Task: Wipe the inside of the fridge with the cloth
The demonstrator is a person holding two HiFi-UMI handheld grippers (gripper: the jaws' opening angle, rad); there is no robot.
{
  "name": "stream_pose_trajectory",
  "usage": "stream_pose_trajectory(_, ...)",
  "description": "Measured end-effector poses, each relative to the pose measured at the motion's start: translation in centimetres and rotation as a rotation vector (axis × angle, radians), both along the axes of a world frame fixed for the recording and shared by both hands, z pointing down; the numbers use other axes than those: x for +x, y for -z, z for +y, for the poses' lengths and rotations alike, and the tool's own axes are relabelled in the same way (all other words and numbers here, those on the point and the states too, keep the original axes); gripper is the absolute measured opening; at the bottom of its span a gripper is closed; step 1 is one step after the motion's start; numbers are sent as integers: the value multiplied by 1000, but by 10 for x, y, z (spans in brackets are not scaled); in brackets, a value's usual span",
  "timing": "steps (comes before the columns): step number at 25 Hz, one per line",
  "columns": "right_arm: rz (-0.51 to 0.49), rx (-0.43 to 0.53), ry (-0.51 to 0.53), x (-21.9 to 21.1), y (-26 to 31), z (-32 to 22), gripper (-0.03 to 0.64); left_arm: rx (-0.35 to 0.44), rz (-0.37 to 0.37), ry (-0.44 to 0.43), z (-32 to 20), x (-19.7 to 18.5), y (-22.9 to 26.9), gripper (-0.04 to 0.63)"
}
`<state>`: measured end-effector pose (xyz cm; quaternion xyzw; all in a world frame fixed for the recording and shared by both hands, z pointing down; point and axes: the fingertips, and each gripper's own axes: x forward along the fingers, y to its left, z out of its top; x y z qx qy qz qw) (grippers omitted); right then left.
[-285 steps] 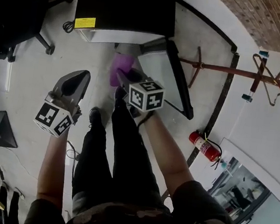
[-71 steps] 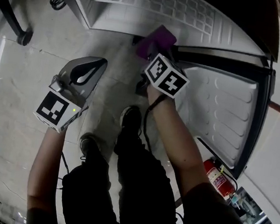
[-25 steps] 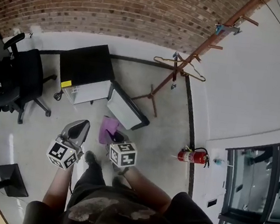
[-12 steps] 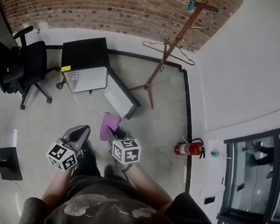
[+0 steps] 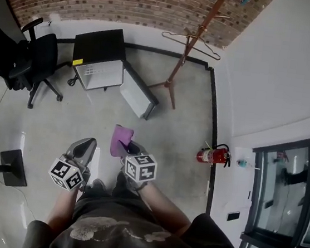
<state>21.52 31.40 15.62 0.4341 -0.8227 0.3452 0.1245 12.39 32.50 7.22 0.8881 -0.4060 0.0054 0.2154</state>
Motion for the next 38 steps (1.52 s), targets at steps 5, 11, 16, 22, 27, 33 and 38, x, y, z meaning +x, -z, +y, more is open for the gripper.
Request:
stream_pose_trajectory(5,11,-15,45,-10,-2,7,74,36,17,18,-13,2,13,17)
stream_pose_trajectory(11,14,40,19,-18,11,4,74,66,49,36,1,-18,19,17)
stream_pose_trajectory(16,50,70,-16,-26,24,27,72,39,37,32,47,-55,8,17)
stream_pose_trajectory(22,85,63,-9,-57,24,83,72,-6,100,100,100,-119,5,17)
stream_pose_trajectory(27,94,75,-22,-80,31,121,72,37,98,98,136,-148,17,17)
stream_pose_trajectory(33,111,79,-14,-97,37,168,72,66,123,78,175,-156,29,17)
stream_pose_trajectory(38,134,70,-17,-108,25,188,72,112,108,68,194,-169,32,17)
